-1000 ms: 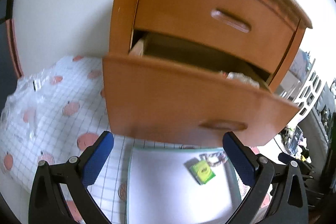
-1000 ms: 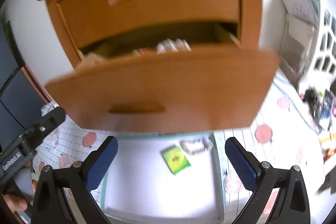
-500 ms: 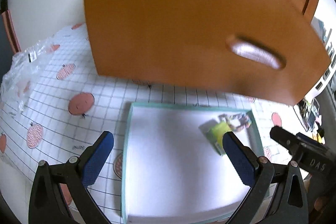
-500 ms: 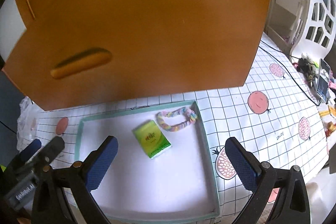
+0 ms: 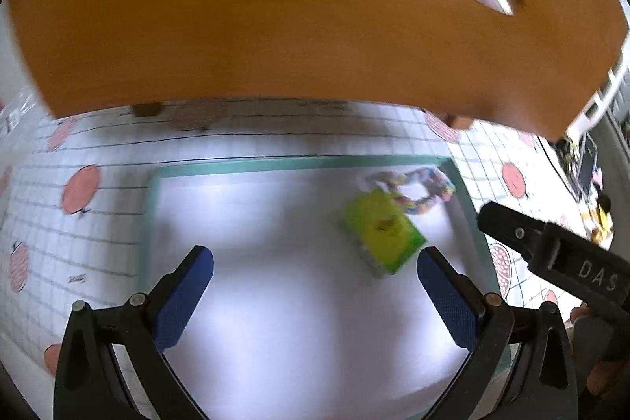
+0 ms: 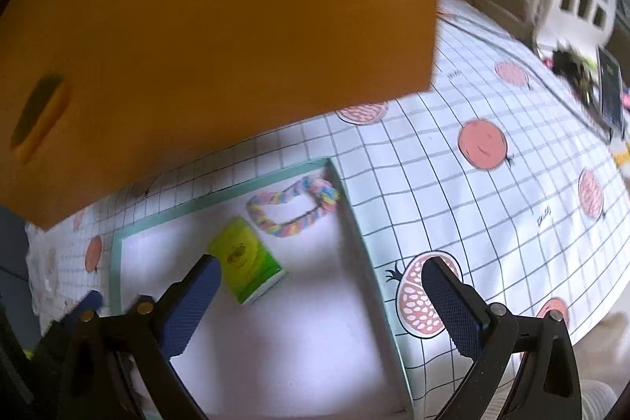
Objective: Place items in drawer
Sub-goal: 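Withdraw both tools from the drawer back over the tray, then grasp the green tissue pack with the left tool while the right tool grasps the braided hair tie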
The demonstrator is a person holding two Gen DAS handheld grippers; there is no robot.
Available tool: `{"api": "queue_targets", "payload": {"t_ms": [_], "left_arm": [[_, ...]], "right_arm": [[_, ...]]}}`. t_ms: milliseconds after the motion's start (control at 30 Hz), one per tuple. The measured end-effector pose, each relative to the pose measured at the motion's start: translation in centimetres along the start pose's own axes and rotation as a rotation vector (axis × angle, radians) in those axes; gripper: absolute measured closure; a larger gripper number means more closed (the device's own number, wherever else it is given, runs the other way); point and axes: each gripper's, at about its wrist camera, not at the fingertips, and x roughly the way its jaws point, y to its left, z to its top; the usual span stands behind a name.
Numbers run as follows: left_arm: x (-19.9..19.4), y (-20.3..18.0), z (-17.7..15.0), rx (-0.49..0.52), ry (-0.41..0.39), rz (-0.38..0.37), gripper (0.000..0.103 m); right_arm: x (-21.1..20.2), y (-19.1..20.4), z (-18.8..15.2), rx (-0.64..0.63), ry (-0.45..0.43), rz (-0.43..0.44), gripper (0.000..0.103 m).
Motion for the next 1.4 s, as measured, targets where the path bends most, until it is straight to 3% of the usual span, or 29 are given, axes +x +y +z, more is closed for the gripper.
{"api": "queue_targets", "payload": {"t_ms": [200, 533, 700, 767, 967, 1400], "left_arm": [[2.5, -3.0, 0.0, 0.069, 0.019, -0.01, 0.0], [5.6, -4.0, 0.8, 0.032, 0.018, 0.032, 0.001], [6.3, -3.7, 0.9, 0.021, 0.027, 0.039, 0.007], [6.3, -3.7, 0.9, 0.023, 0.028, 0.04, 0.021], [6.3, -3.7, 1.1, 0.027, 0.028, 0.023, 0.032], [6.6, -3.5, 1.2, 0.015, 0.038, -0.007, 0.037]], "right_arm": [[0.5, -2.1, 0.4, 0.085, 0.012, 0.016, 0.0], [1.7, -4.0, 0.4, 0.153, 0.034, 0.011, 0.0], [2.1, -4.3, 0.4, 0.157, 0.037, 0.014, 0.0], [2.3, -4.2, 0.4, 0.15, 0.042, 0.019, 0.0], [2.6, -3.5, 0.3, 0.114, 0.043, 0.03, 0.003], [2.6, -2.2, 0.1, 0.012, 0.033, 0.029, 0.011]]}}
